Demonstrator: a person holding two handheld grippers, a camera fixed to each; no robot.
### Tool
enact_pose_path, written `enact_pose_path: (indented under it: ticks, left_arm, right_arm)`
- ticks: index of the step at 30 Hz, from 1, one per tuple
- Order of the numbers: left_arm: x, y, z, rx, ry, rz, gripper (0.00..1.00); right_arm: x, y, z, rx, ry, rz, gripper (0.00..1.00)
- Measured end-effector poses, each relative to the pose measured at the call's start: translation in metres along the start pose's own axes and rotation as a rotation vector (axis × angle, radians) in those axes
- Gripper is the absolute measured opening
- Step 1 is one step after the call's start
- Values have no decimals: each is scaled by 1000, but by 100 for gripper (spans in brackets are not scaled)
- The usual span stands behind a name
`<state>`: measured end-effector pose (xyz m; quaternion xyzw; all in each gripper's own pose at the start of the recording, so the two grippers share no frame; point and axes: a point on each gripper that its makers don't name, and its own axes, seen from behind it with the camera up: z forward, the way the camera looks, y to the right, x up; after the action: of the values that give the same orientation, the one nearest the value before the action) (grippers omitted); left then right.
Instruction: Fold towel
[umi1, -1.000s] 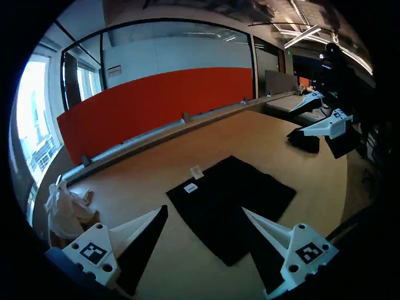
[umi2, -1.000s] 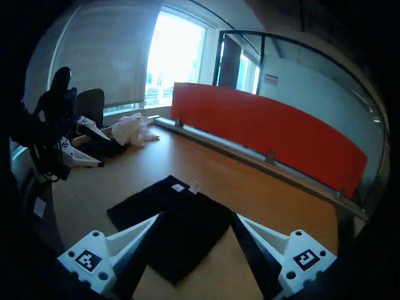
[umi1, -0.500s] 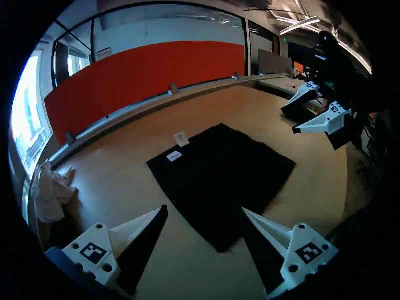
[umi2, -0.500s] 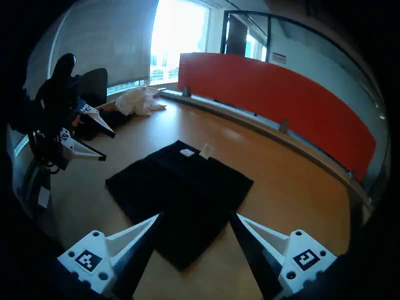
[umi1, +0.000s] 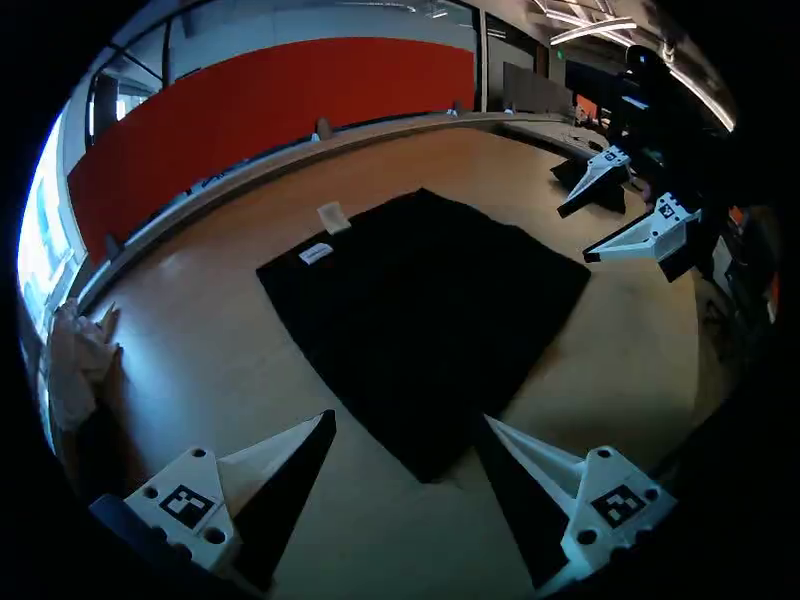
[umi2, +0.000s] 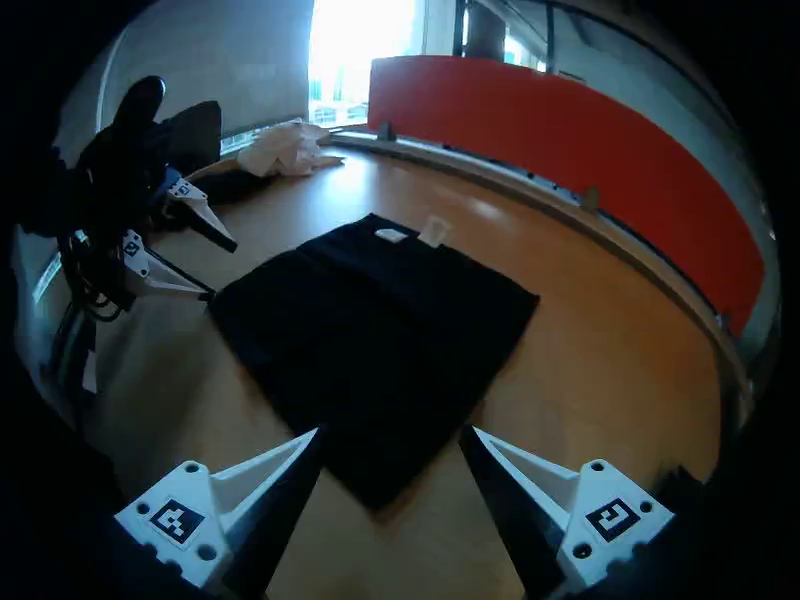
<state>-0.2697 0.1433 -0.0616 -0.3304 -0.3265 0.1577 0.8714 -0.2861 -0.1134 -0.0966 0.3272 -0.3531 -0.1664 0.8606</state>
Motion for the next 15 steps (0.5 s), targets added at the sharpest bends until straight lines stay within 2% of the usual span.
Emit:
enact_pose_path:
  ticks: [8,15]
  left_arm:
    - [-25,7,12,-23,-57,-20,98]
    - [-28,8,15,-32,-68,-28,98]
  right_arm:
    - [-27,-2,9,17,-57,6,100]
    - [-42,-5,13,34,-91,13,100]
